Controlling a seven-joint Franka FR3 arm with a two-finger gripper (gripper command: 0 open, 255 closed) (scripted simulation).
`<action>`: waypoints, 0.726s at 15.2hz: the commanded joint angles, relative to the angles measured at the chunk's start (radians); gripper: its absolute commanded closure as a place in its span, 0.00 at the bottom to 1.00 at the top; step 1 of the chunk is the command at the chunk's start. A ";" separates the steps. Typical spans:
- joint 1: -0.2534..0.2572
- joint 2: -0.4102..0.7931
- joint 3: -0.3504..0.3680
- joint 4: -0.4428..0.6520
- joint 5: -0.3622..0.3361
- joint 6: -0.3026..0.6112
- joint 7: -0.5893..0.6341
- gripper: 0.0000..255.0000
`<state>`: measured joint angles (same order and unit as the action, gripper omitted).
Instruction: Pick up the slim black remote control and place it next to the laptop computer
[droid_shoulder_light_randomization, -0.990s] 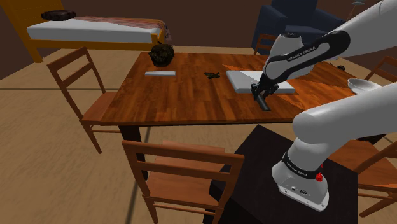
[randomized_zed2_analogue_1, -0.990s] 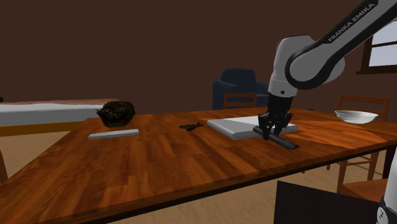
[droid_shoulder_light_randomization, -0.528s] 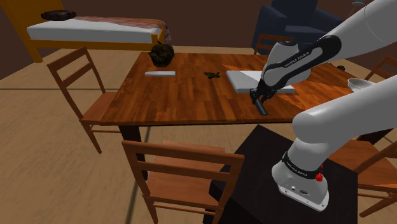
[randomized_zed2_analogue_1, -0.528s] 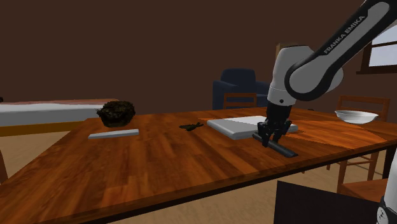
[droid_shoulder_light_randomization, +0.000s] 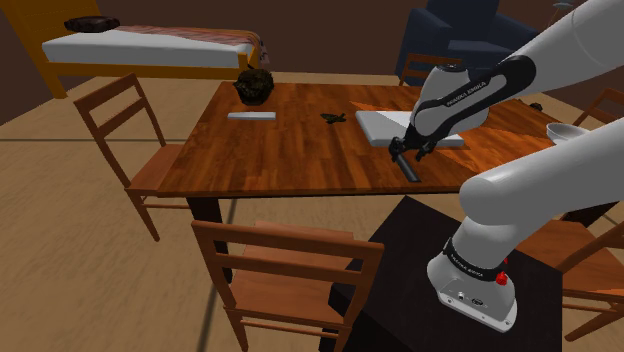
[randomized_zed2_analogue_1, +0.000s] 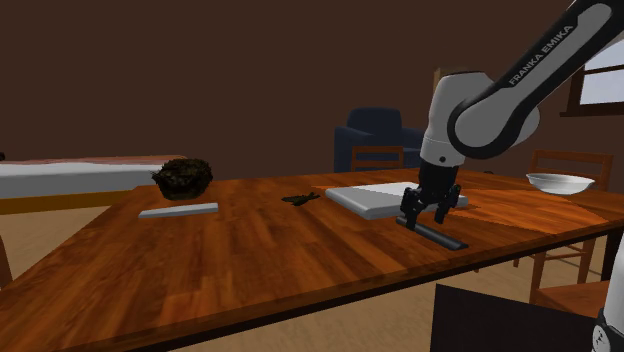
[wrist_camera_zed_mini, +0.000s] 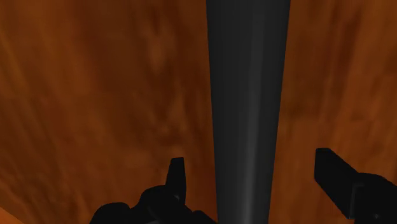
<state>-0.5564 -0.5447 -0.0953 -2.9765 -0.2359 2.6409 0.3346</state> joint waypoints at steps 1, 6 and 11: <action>0.000 0.000 0.000 0.000 0.000 0.000 0.000 0.00; 0.022 -0.144 0.003 0.022 0.028 -0.167 -0.014 0.00; 0.026 -0.177 0.005 0.032 0.034 -0.209 -0.017 0.00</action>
<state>-0.5305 -0.7197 -0.0904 -2.9449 -0.2022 2.4342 0.3177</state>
